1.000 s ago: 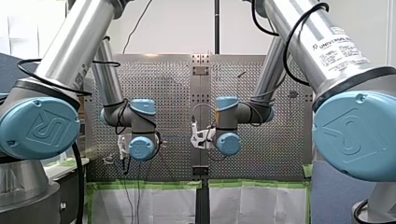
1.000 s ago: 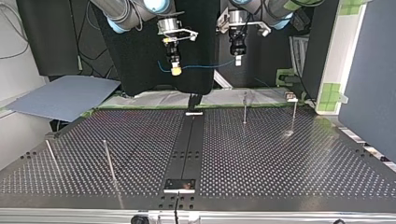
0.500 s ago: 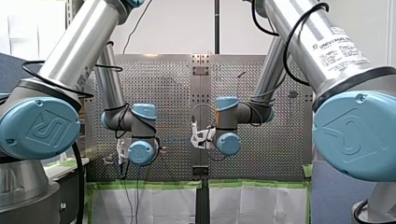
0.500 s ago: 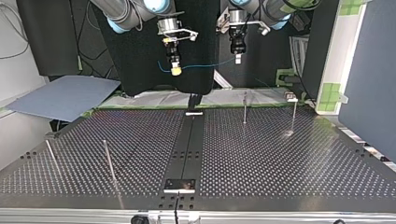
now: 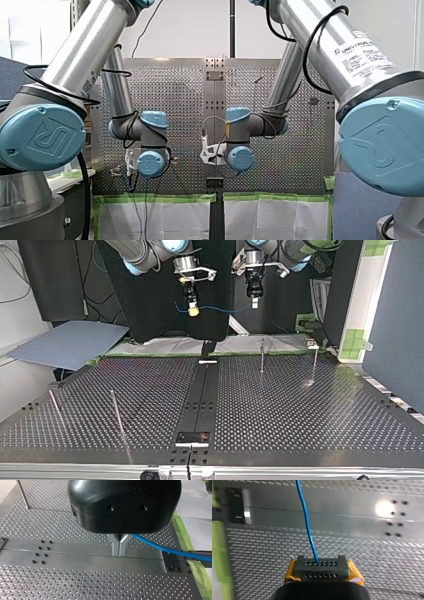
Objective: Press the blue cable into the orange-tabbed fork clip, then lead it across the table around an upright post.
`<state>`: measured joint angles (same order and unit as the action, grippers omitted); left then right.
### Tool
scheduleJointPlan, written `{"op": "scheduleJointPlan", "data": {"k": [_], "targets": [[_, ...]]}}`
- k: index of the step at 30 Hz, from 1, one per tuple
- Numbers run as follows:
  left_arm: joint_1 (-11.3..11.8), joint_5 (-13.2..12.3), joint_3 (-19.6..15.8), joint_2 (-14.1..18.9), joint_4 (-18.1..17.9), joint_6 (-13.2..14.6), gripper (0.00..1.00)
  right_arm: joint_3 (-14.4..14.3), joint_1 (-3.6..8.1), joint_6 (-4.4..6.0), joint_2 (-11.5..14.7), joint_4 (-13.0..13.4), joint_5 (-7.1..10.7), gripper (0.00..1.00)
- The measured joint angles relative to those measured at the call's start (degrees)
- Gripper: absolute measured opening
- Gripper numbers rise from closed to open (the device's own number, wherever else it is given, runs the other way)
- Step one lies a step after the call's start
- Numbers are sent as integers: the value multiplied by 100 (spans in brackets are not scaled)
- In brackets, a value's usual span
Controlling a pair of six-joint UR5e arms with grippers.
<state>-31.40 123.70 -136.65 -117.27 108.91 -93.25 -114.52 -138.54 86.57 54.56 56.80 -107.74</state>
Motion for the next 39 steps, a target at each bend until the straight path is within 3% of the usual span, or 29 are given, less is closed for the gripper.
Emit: {"op": "scheduleJointPlan", "data": {"k": [8,15,19,21,28,33,39], "targets": [[0,0,0,0,0,0,0,10,-471,45,-171,-353,-476,0],[0,0,0,0,0,0,0,11,-552,46,-177,-378,-561,0],[15,-15,-16,1,16,6,0,20,-547,55,-170,-388,-572,0],[67,-68,-40,29,69,27,0,73,-496,112,-113,-444,-630,0],[226,-160,125,329,388,-65,0,147,-340,459,236,-793,-876,0],[304,-182,275,589,651,-306,0,241,-204,735,517,-1074,-706,0],[412,-344,303,829,975,-519,0,317,-73,836,799,-1245,-432,0]]}}
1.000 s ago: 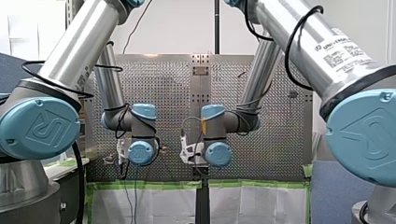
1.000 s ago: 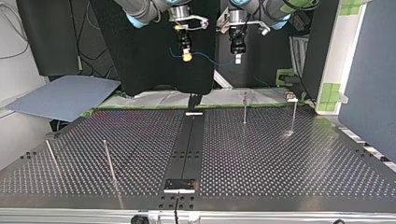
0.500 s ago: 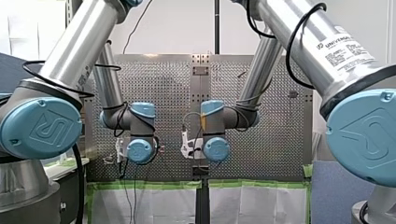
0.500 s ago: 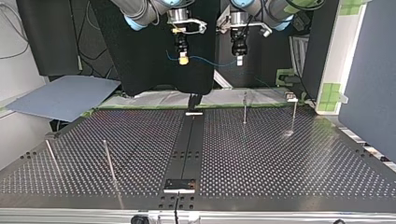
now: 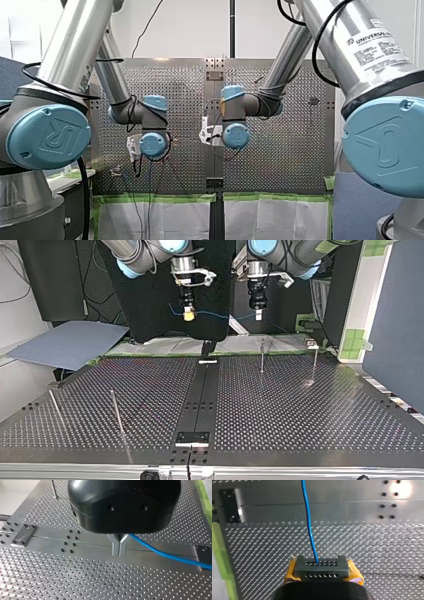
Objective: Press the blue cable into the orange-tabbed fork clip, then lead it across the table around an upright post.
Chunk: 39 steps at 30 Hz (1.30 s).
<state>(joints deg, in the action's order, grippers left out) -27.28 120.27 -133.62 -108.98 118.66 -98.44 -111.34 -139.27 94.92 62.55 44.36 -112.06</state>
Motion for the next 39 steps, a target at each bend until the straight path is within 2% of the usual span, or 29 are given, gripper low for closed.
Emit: {"op": "scheduleJointPlan", "data": {"k": [3,6,9,14,22,28,35,39], "targets": [[46,-136,-3,-77,50,-61,0,25,26,15,14,-9,158,0],[81,-236,-6,-232,-34,-64,0,34,21,30,-94,53,324,0],[106,-229,-10,-397,-172,-53,0,35,24,62,-232,174,479,0],[208,-185,-9,-689,-435,50,0,39,52,177,-424,447,757,0],[448,-258,-7,-1154,-600,221,0,148,107,218,-810,856,1003,0],[697,-494,-72,-1466,-684,408,0,317,121,248,-1169,1143,1073,0],[1098,-853,89,-1826,-1021,448,0,599,142,257,-1556,1088,1198,0],[1224,-875,250,-2047,-1213,380,0,785,174,248,-1751,975,1268,0]]}}
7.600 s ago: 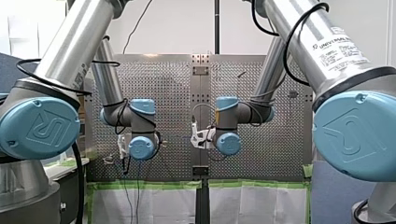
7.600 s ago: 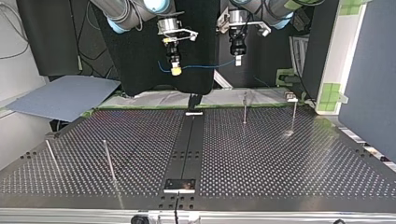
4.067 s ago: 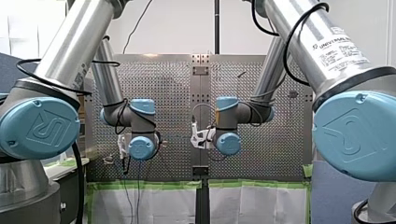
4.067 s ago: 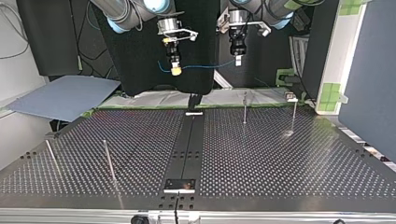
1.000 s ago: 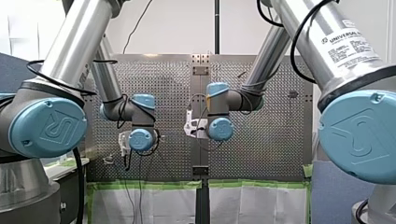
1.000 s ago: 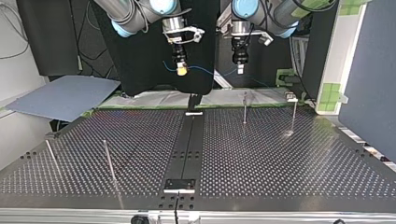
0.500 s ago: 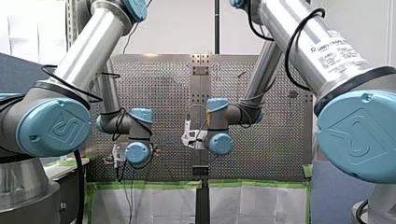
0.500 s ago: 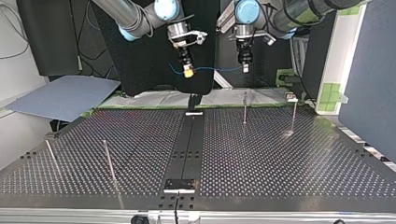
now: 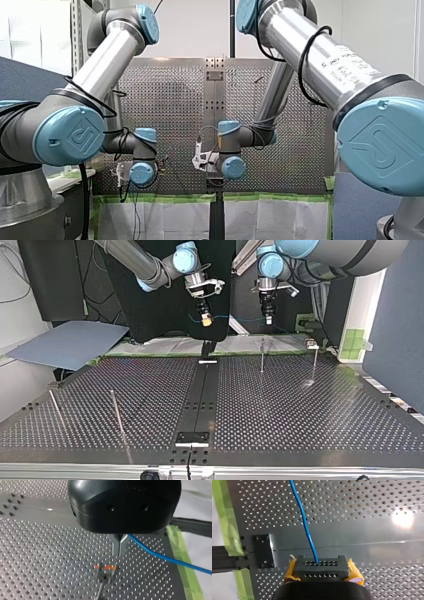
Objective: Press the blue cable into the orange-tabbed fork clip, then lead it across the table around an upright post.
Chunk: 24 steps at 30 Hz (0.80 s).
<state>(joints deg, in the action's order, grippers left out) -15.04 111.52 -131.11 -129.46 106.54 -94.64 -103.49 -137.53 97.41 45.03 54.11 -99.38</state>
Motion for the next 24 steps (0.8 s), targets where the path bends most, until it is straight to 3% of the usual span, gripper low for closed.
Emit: {"op": "scheduleJointPlan", "data": {"k": [5,9,16,24], "targets": [[68,-28,196,-312,-64,-124,0,280,103,-25,-282,-175,46,0],[106,-36,300,-540,75,-62,0,506,201,-33,-509,-385,50,0],[189,-36,365,-643,164,65,0,885,298,-44,-887,-640,99,0],[317,-136,603,-644,286,140,0,1301,342,-209,-1073,-746,498,0]]}}
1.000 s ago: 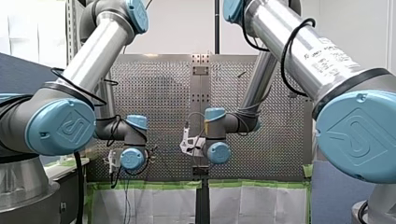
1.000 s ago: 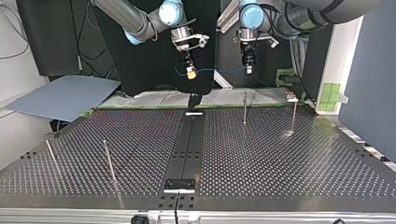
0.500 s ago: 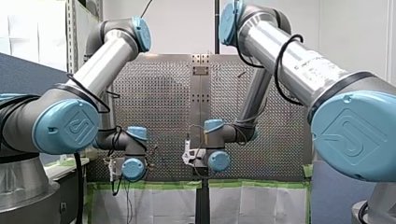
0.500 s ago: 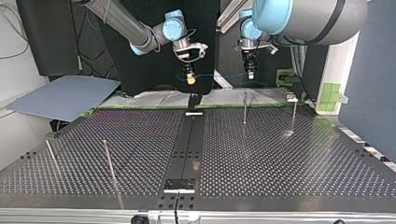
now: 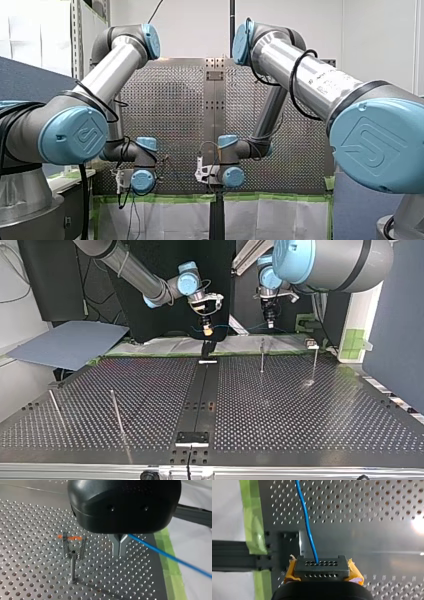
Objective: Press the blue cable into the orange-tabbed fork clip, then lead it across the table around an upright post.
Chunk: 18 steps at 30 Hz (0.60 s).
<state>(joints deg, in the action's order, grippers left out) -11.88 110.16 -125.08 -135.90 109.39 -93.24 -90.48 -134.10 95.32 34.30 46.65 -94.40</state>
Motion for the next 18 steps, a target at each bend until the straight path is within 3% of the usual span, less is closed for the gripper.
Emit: {"op": "scheduleJointPlan", "data": {"k": [9,18], "targets": [[163,-128,384,-1,401,-44,0,324,24,-193,-6,-236,109,0],[390,-172,512,0,505,-200,0,480,37,-271,-8,-267,130,0]]}}
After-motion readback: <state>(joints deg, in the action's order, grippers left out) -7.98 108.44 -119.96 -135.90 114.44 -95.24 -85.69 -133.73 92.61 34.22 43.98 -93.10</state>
